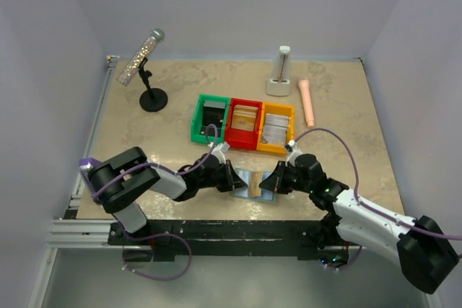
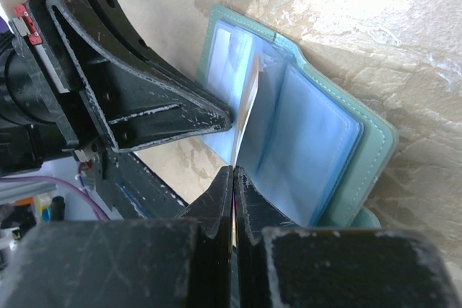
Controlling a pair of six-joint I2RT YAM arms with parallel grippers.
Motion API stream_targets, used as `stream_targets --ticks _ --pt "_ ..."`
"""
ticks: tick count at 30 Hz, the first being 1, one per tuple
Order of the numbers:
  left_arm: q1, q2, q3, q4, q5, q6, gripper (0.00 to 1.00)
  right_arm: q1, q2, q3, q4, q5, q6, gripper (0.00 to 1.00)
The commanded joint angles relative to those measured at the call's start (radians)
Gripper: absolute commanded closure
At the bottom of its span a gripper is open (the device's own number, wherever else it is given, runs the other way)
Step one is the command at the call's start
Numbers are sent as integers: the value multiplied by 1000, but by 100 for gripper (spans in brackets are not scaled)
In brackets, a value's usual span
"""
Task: Take the credit cards out of the card holder
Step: Remove the credit card from the card holder.
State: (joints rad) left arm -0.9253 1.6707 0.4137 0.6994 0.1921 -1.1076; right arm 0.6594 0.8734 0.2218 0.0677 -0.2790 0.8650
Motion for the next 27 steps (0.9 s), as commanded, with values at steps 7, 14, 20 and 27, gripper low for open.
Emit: stream_targets --ticks 7,14,20,27 --pt "-6 0 -52 -193 -83 38 100 -4 -59 28 -109 38 -41 100" --pt "-6 -19 -44 -198 -80 48 100 -4 -100 51 -195 63 -64 100" --pt "-6 -19 -42 -198 -82 48 100 -4 -160 68 -281 95 -92 100" --pt "-6 -17 -26 -215 -79 61 99 -6 -224 86 -355 109 -110 100"
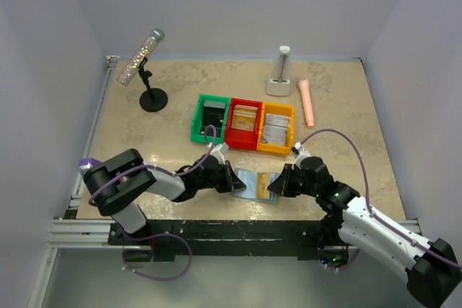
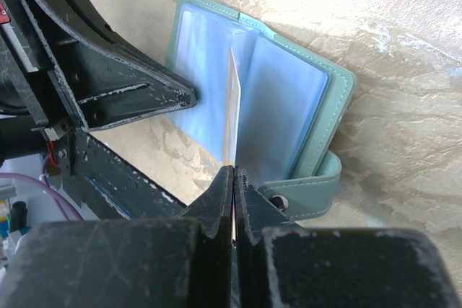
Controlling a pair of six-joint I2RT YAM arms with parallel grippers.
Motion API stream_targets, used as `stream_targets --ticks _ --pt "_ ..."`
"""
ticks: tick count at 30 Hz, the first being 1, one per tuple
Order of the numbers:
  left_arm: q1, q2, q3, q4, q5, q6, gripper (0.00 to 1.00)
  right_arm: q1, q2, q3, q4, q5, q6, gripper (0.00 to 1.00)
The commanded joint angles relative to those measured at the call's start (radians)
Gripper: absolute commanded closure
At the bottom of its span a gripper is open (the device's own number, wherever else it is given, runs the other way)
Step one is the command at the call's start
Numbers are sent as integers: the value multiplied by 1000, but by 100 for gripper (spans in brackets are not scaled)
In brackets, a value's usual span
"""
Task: Take the credit cards out of the card holder
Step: Remove the credit card from the card holder.
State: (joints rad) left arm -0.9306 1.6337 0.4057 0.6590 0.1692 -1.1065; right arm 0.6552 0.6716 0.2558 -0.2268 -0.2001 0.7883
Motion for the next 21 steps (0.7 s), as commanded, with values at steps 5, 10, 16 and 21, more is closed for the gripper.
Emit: stream_targets --ticks 5,10,16,21 --pt "-1 17 -8 -173 -46 65 79 -2 -41 72 -94 25 -46 100" --pt "-1 8 19 -199 -33 83 62 0 -63 95 -129 33 -60 100" --pt "-1 -12 24 -202 -34 86 59 -2 -81 117 -164 37 -72 100" --pt "-1 -77 30 -216 -37 103 55 -2 -112 141 -201 47 -90 100"
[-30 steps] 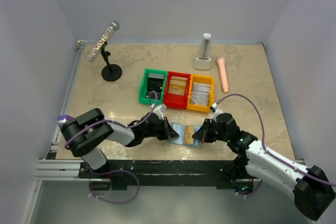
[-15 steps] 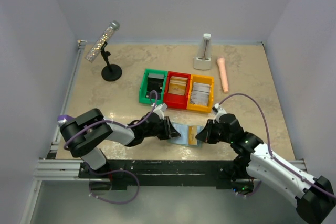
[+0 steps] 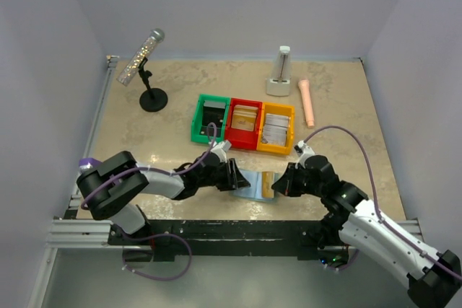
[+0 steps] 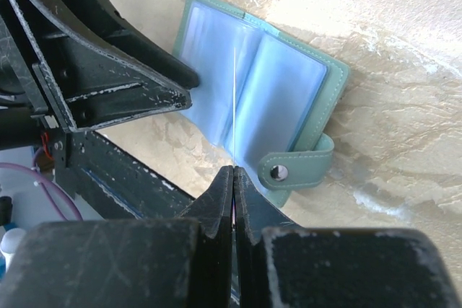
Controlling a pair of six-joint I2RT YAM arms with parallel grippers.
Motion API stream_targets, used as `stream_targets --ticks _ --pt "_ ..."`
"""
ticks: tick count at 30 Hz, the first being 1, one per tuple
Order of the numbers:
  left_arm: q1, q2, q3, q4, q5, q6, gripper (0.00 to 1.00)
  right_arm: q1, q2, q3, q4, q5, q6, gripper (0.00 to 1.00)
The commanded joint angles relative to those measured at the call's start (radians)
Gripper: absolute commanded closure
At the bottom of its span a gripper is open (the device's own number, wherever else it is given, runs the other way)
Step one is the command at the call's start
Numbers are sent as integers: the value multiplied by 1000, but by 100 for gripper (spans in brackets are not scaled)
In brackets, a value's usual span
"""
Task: Take the credit cards out of the card holder
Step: Remove the credit card from the card holder.
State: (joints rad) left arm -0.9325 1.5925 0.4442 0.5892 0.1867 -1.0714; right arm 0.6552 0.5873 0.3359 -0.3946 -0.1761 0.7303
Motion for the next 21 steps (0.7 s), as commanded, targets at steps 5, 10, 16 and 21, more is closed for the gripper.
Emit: stream_targets --ticks 5,10,16,21 --pt "1 -118 34 -206 -55 108 41 -2 -34 92 -65 23 -55 100" --pt "1 -212 53 -229 -49 119 4 -2 -27 126 -79 -9 -91 100" --pt "11 -371 62 -244 -10 189 3 -2 42 215 -127 -147 -196 100" --pt "104 -522 50 -270 123 295 6 -2 103 310 -199 -337 -296 100"
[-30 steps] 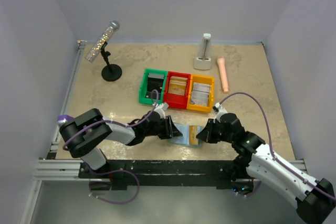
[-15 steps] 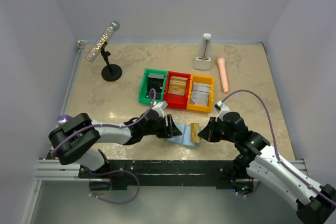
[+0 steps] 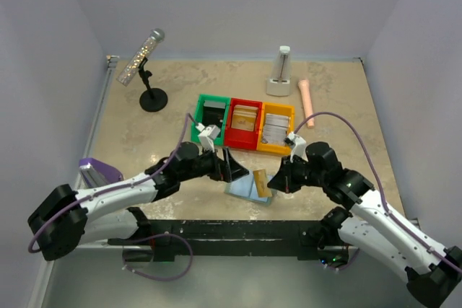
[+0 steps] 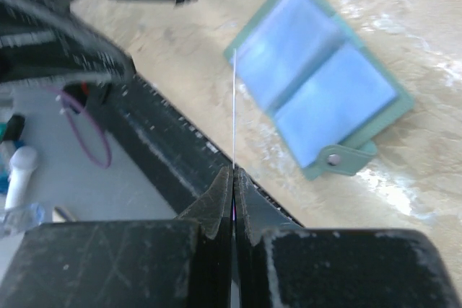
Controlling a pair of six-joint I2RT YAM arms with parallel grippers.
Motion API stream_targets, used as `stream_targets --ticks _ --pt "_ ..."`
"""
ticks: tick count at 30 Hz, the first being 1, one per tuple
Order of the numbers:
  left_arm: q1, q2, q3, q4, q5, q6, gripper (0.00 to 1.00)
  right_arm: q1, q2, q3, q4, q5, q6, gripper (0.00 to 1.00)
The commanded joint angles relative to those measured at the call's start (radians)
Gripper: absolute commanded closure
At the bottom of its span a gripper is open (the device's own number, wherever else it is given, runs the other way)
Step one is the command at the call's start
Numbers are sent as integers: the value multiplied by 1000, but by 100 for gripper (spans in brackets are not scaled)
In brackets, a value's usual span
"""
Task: Take the credit cards out of the card holder
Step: Remove the credit card from the card holder.
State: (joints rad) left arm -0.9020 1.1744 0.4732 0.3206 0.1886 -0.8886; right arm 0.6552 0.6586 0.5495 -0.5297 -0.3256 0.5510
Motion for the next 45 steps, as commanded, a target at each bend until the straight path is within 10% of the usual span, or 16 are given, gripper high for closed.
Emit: stream_targets --ticks 1,14,25,45 --pt "110 -131 12 15 176 120 7 0 45 118 -87 -219 -132 100" --pt "143 -184 45 107 629 163 20 7 82 262 -179 -454 -191 100" --pt "92 -116 68 170 712 145 24 72 144 286 -151 -461 -184 100" --pt "31 -41 93 198 730 146 79 104 179 311 -135 -461 -192 100"
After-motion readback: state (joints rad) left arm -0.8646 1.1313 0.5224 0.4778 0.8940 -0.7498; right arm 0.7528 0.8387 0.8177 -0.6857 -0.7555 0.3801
